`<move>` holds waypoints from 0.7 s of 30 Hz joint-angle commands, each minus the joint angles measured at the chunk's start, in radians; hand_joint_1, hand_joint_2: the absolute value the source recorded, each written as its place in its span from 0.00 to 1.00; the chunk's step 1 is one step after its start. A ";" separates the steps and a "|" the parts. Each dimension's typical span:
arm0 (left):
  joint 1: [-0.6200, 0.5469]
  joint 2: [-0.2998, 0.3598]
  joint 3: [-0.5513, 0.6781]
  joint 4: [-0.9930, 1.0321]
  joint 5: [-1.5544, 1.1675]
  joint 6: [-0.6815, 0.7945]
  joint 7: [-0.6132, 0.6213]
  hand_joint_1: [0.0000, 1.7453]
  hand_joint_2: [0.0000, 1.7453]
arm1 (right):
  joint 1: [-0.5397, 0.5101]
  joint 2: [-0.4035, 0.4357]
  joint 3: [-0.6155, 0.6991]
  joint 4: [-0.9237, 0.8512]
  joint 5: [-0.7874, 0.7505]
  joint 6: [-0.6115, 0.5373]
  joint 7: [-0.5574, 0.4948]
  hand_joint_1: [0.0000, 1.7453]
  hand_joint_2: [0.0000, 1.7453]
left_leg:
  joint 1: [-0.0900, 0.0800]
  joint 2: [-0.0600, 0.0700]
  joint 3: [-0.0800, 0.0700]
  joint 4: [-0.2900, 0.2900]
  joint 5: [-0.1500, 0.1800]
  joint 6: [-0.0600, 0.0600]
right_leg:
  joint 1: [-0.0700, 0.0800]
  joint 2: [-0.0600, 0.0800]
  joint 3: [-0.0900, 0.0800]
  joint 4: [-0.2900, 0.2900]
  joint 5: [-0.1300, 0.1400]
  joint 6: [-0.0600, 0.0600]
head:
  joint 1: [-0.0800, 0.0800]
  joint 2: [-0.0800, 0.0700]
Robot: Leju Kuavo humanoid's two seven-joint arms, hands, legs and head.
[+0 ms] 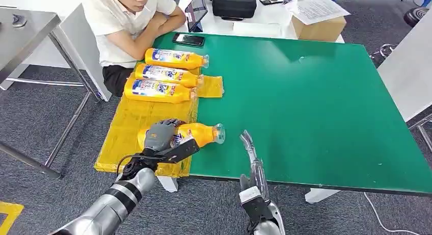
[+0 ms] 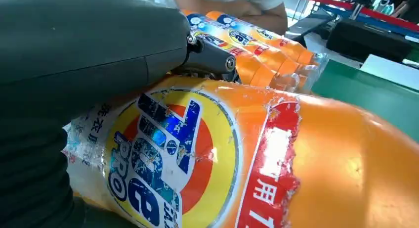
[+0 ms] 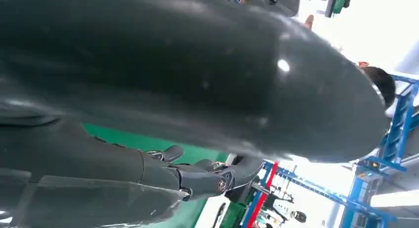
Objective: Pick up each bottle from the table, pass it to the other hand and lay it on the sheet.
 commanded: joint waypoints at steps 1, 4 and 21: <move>-0.154 0.016 -0.088 0.203 -0.121 -0.232 0.068 1.00 1.00 | -0.044 0.004 -0.013 0.012 -0.017 0.047 0.000 0.00 0.00 | 0.001 0.000 0.001 0.000 0.000 -0.001 | 0.001 0.001 0.001 0.001 0.000 -0.001 | 0.000 0.000; -0.201 0.003 -0.083 0.247 -0.111 -0.344 0.062 0.98 1.00 | -0.052 0.010 -0.007 0.022 -0.029 0.074 0.000 0.00 0.00 | 0.000 0.001 0.003 0.000 0.000 -0.003 | 0.000 0.001 0.002 0.001 0.000 -0.002 | 0.000 0.000; -0.265 -0.003 -0.011 0.302 0.012 -0.574 0.057 0.00 1.00 | -0.055 0.013 -0.002 0.049 -0.087 0.106 0.000 0.00 0.00 | 0.001 0.002 0.006 -0.001 0.002 -0.004 | 0.001 0.002 0.004 0.002 0.002 -0.004 | 0.000 0.000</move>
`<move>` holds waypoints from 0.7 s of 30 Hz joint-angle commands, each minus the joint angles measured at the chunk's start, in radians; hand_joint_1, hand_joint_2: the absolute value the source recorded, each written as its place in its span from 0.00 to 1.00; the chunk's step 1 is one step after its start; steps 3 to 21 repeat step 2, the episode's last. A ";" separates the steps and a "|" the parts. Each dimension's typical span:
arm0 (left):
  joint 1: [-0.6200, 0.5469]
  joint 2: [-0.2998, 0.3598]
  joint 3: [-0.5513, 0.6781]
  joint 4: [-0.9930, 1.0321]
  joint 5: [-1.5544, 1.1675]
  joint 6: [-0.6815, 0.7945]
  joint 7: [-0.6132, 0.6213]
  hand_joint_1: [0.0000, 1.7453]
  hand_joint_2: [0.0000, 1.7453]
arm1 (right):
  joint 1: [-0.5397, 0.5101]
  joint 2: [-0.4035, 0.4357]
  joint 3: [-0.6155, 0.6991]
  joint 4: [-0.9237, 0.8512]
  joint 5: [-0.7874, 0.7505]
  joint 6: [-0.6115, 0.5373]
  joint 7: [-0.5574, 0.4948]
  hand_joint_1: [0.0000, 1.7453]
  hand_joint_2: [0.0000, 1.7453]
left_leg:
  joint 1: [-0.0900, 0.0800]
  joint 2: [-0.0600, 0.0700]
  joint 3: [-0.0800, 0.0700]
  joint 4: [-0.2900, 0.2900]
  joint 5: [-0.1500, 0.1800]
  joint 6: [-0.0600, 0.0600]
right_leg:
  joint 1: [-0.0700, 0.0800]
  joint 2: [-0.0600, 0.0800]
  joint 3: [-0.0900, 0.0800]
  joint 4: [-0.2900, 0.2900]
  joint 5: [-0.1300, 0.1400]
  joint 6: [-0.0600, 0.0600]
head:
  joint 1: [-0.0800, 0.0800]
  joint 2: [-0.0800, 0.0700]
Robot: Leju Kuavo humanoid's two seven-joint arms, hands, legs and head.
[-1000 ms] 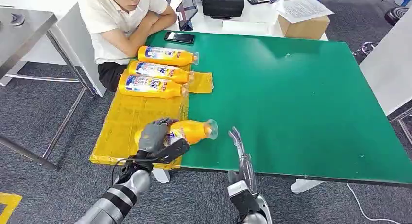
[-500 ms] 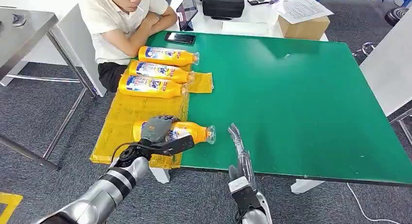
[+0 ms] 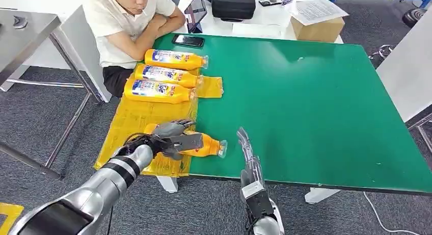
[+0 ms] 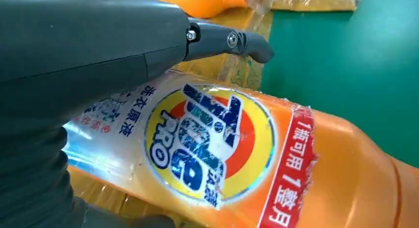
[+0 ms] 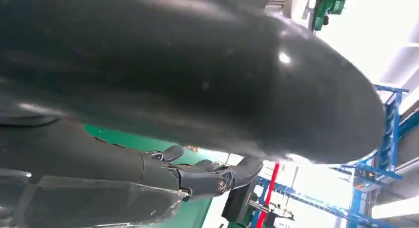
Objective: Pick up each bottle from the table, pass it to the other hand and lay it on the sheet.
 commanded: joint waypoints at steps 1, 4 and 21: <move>-0.049 0.000 0.031 0.114 0.038 -0.024 0.020 0.00 1.00 | -0.036 0.000 -0.001 0.055 -0.021 0.014 0.000 0.00 0.00 | 0.000 0.001 0.001 0.000 0.000 -0.001 | 0.000 0.001 0.001 0.000 0.000 -0.001 | 0.000 0.000; -0.045 0.001 0.035 0.111 0.046 -0.024 0.014 0.00 1.00 | -0.036 0.000 0.000 0.059 -0.021 0.014 0.000 0.00 0.00 | 0.000 0.002 0.002 -0.001 0.000 -0.001 | 0.000 0.002 0.001 0.000 0.000 -0.002 | 0.000 0.000; -0.045 0.001 0.035 0.111 0.046 -0.024 0.014 0.00 1.00 | -0.036 0.000 0.000 0.059 -0.021 0.014 0.000 0.00 0.00 | 0.000 0.002 0.002 -0.001 0.000 -0.001 | 0.000 0.002 0.001 0.000 0.000 -0.002 | 0.000 0.000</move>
